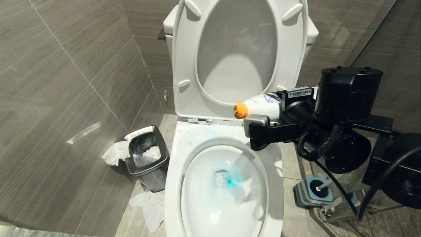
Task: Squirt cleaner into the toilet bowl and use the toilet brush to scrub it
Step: Pour in the cleaning agent, then place the cleaning agent on the floor
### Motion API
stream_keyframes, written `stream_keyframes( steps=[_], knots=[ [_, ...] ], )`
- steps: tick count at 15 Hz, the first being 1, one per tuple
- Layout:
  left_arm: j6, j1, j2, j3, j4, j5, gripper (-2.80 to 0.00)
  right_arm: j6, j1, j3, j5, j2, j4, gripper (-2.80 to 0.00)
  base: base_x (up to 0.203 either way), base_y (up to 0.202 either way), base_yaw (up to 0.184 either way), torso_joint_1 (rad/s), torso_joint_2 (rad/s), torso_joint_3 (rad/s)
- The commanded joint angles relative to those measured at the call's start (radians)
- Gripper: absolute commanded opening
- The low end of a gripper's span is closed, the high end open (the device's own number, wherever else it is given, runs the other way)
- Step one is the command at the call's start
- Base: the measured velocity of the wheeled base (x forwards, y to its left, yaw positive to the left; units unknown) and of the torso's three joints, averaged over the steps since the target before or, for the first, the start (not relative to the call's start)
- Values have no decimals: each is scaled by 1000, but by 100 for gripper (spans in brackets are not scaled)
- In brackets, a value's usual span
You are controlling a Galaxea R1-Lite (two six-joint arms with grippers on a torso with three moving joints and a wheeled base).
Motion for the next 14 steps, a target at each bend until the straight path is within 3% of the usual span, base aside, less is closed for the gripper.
stream_keyframes(
  steps=[1,3,6,9,11,14],
  knots=[
    [-1,0,2,0,1,0,-280,238,0,-1,-6,-23,58,-280,0,0,0,0,0,0],
    [-3,0,2,0,0,0,-280,427,-2,-5,21,-66,231,-280,0,0,0,0,0,0],
    [-3,0,2,0,0,0,-280,622,-37,-38,59,-108,452,-280,0,0,0,0,0,0],
    [-3,1,2,0,0,0,-280,871,-72,-158,166,-101,637,-280,0,0,0,0,0,0],
    [-3,1,2,0,0,0,-280,1046,-105,-192,268,-97,688,-280,0,0,0,0,0,0],
    [-3,-1,2,0,0,0,-280,1260,-158,-183,347,-123,695,-280,0,0,0,0,0,0]
  ],
)
